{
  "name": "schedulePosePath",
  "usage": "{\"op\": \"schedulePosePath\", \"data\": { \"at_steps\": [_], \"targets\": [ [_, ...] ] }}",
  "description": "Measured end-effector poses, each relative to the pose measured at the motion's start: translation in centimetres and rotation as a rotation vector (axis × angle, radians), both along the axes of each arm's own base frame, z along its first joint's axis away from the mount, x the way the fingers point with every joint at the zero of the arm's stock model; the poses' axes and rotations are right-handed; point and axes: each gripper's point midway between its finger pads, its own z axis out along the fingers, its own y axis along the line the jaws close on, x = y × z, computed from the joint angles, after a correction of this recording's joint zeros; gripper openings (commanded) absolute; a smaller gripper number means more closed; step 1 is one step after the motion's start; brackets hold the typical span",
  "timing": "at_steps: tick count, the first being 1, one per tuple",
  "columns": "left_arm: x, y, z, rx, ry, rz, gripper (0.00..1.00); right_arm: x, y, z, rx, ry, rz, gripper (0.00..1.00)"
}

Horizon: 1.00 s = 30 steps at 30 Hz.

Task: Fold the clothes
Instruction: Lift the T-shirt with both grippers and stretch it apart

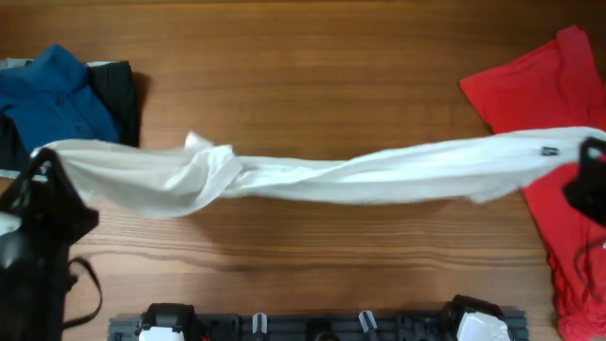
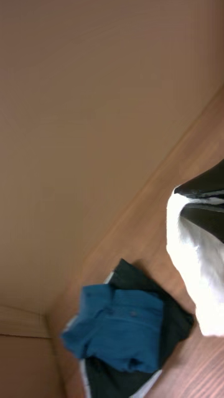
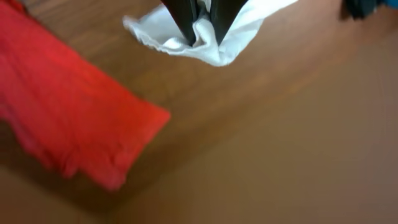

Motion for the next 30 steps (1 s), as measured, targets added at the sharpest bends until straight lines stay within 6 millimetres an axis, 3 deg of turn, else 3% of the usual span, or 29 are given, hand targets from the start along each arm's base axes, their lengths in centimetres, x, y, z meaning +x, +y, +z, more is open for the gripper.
{"op": "schedulePosePath", "data": {
  "at_steps": [3,8,12,14,18,23,26,28,30],
  "targets": [
    [-1.1,0.1,1.3,0.009,-0.026,-0.001,0.04,-2.3,-0.2,2.4,-0.029,-0.078,-0.053,0.04],
    [-1.9,0.2,2.4,0.01,-0.058,-0.001,0.04,-3.6,-0.6,4.1,-0.047,-0.139,-0.096,0.04],
    [-1.2,-0.1,2.1,0.007,-0.039,-0.016,0.04,-2.3,-1.0,3.4,-0.036,-0.095,-0.101,0.04],
    [0.0,-0.6,1.8,0.003,-0.016,-0.039,0.04,-0.3,-1.5,2.3,-0.02,-0.031,-0.097,0.04],
    [6.1,-2.2,0.4,-0.011,0.073,-0.108,0.04,6.2,-2.7,-1.6,0.024,0.159,-0.051,0.04],
    [17.9,-5.2,-3.5,-0.023,0.177,-0.233,0.04,15.1,-4.3,-8.4,0.086,0.371,0.007,0.04],
    [25.4,-6.9,-7.7,-0.037,0.219,-0.302,0.04,21.2,-5.4,-11.6,0.112,0.377,0.035,0.04],
    [29.7,-7.9,-9.3,-0.041,0.18,-0.354,0.04,24.7,-5.8,-12.3,0.121,0.317,0.052,0.04],
    [31.9,-8.3,-8.9,-0.035,0.113,-0.384,0.04,27.0,-5.8,-10.7,0.118,0.21,0.079,0.05]
  ]
}}
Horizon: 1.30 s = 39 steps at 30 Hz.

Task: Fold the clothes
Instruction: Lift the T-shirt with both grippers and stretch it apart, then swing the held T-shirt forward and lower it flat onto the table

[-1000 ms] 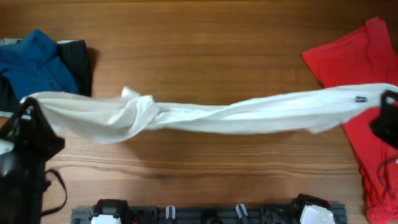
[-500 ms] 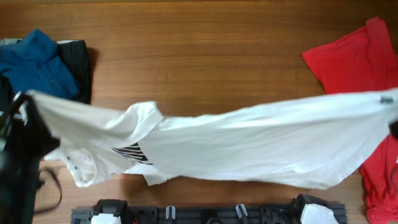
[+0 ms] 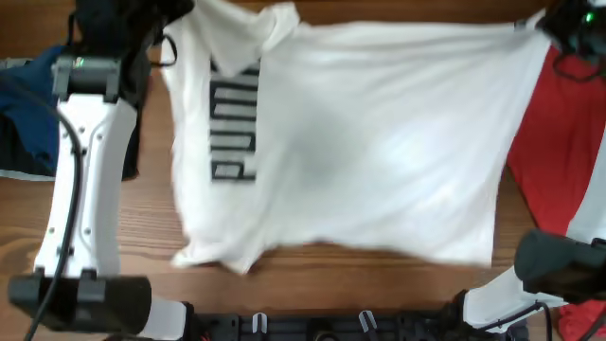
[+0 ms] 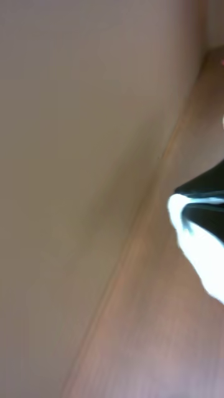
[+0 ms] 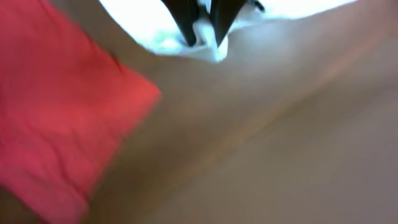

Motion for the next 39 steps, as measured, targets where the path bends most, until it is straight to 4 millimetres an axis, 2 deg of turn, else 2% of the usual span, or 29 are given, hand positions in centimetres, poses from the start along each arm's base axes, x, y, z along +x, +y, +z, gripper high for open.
{"op": "schedulePosePath", "data": {
  "at_steps": [2,3,5,6,9,10,12,14,15,18,19,21,23,25,28,32,39],
  "targets": [
    [0.7,0.2,1.9,-0.007,-0.072,-0.01,0.04,0.8,0.2,2.2,-0.001,-0.08,0.01,0.04],
    [0.7,0.5,3.4,-0.009,-0.109,-0.008,0.04,0.9,0.2,4.1,-0.008,-0.133,0.009,0.04],
    [0.1,1.4,8.1,-0.01,-0.212,0.002,0.04,0.4,0.3,7.3,-0.026,-0.212,0.006,0.04],
    [-0.8,2.1,11.9,-0.007,-0.292,0.013,0.04,-0.2,0.5,9.1,-0.037,-0.253,0.006,0.04],
    [-4.3,3.3,17.7,0.021,-0.39,0.03,0.04,-3.0,1.3,11.7,-0.042,-0.281,0.005,0.04],
    [-5.4,3.4,18.4,0.032,-0.392,0.032,0.04,-3.8,1.5,11.8,-0.04,-0.271,0.004,0.04],
    [-7.9,3.1,18.5,0.059,-0.343,0.02,0.04,-5.9,1.8,11.1,-0.031,-0.211,-0.008,0.04],
    [-9.3,2.8,16.8,0.074,-0.258,0.005,0.04,-7.7,1.7,9.1,-0.029,-0.105,-0.033,0.04],
    [-10.5,2.3,13.2,0.088,-0.102,-0.019,0.04,-8.3,1.6,7.8,-0.029,-0.044,-0.038,0.04],
    [-11.7,1.7,5.9,0.099,0.198,-0.057,0.04,-9.4,1.5,4.4,-0.037,0.115,-0.026,0.04],
    [-12.1,1.4,0.7,0.099,0.408,-0.077,0.04,-9.5,1.3,2.7,-0.041,0.19,-0.015,0.04],
    [-12.2,1.2,-3.2,0.109,0.565,-0.1,0.04,-9.1,1.2,0.8,-0.053,0.246,0.023,0.04],
    [-13.6,0.9,-8.0,0.12,0.791,-0.133,0.04,-9.3,1.4,-2.2,-0.044,0.343,0.061,0.04],
    [-14.0,0.8,-11.2,0.135,0.927,-0.164,0.04,-10.0,1.9,-5.5,-0.022,0.452,0.094,0.04],
    [-14.5,0.8,-13.8,0.146,1.016,-0.182,0.04,-11.2,2.4,-9.7,0.01,0.588,0.128,0.04],
    [-16.1,1.3,-16.7,0.169,1.134,-0.184,0.04,-12.8,2.9,-13.8,0.046,0.726,0.157,0.04],
    [-20.6,2.3,-22.6,0.208,1.384,-0.182,0.04,-16.1,3.8,-18.3,0.099,0.896,0.184,0.04]
  ]
}}
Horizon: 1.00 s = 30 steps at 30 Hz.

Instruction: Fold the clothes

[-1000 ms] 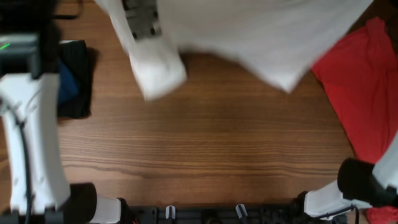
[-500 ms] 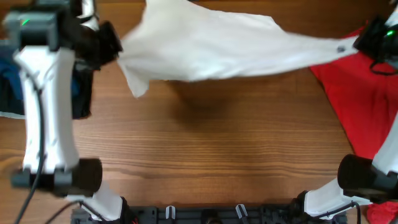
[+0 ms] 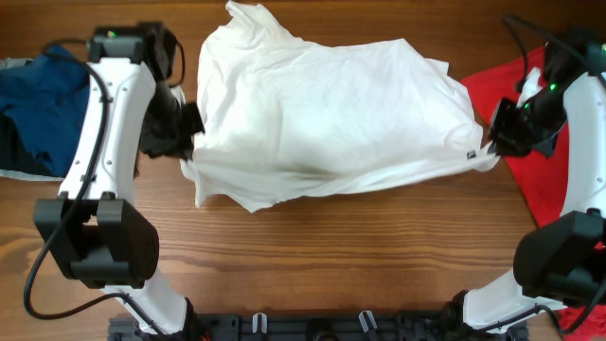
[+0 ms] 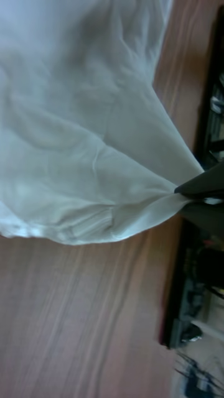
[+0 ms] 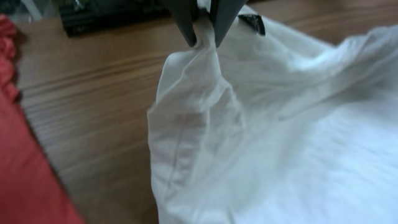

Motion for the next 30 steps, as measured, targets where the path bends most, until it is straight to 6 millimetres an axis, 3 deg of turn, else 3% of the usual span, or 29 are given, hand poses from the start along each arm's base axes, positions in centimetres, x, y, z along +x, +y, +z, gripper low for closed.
{"op": "schedulePosePath", "data": {
  "at_steps": [6,10,14,22,30],
  "targets": [
    [-4.9,1.0,-3.6,0.061,0.11,0.027,0.04,-4.7,-0.5,-2.4,-0.086,0.096,-0.052,0.04],
    [-8.0,1.9,-3.6,0.117,0.075,0.073,0.04,-7.3,-0.4,-2.4,-0.131,0.064,-0.111,0.04],
    [-10.0,3.1,-2.1,0.141,-0.056,0.162,0.04,-9.2,-0.3,-1.5,-0.173,-0.002,-0.191,0.04],
    [-11.5,4.7,2.8,0.142,-0.342,0.287,0.04,-10.4,-0.6,0.2,-0.229,-0.094,-0.282,0.04],
    [-11.0,4.7,3.0,0.14,-0.378,0.295,0.04,-10.1,-0.2,0.2,-0.2,-0.108,-0.252,0.04]
  ]
}}
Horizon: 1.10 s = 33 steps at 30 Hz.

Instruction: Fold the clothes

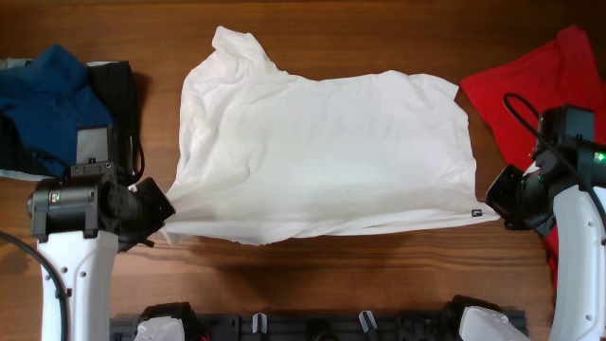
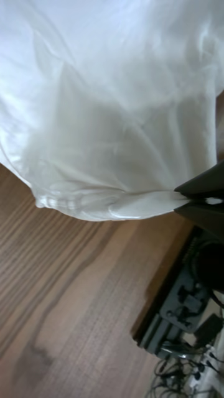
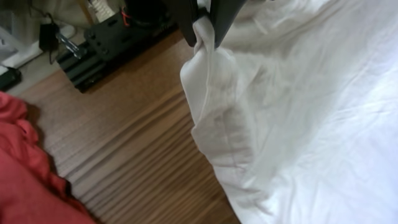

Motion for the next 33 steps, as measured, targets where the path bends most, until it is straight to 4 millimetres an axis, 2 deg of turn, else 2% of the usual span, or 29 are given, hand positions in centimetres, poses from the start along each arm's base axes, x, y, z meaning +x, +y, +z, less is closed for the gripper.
{"op": "schedulePosePath", "data": {
  "at_steps": [5,8,11,13,16,19,26,31,33],
  "targets": [
    [2.8,0.2,-0.2,0.006,-0.07,0.001,0.04,1.3,0.0,-0.8,0.006,-0.044,0.043,0.05],
    [4.9,0.4,-0.7,0.008,-0.103,0.002,0.04,3.0,-0.4,-1.4,-0.001,-0.08,0.051,0.04],
    [6.9,0.7,-2.0,0.017,-0.094,0.004,0.04,4.5,-0.7,-2.1,-0.003,-0.094,0.055,0.04],
    [9.0,1.3,-3.9,0.038,-0.066,0.012,0.04,6.3,-1.1,-3.5,0.001,-0.097,0.056,0.04],
    [11.2,1.7,-5.5,0.048,-0.077,0.014,0.04,8.5,-1.6,-4.8,-0.002,-0.12,0.063,0.04],
    [13.0,1.9,-7.2,0.054,-0.077,0.016,0.04,9.7,-1.8,-6.4,0.009,-0.108,0.066,0.04],
    [15.2,2.2,-11.1,0.057,-0.035,0.015,0.04,11.2,-1.4,-10.1,0.071,-0.057,0.09,0.04],
    [15.9,2.3,-12.3,0.061,-0.031,0.016,0.05,11.5,-1.0,-10.8,0.096,-0.052,0.106,0.05],
    [16.1,2.3,-12.2,0.061,-0.04,0.016,0.06,11.6,-1.0,-10.8,0.099,-0.056,0.107,0.15]
  ]
}}
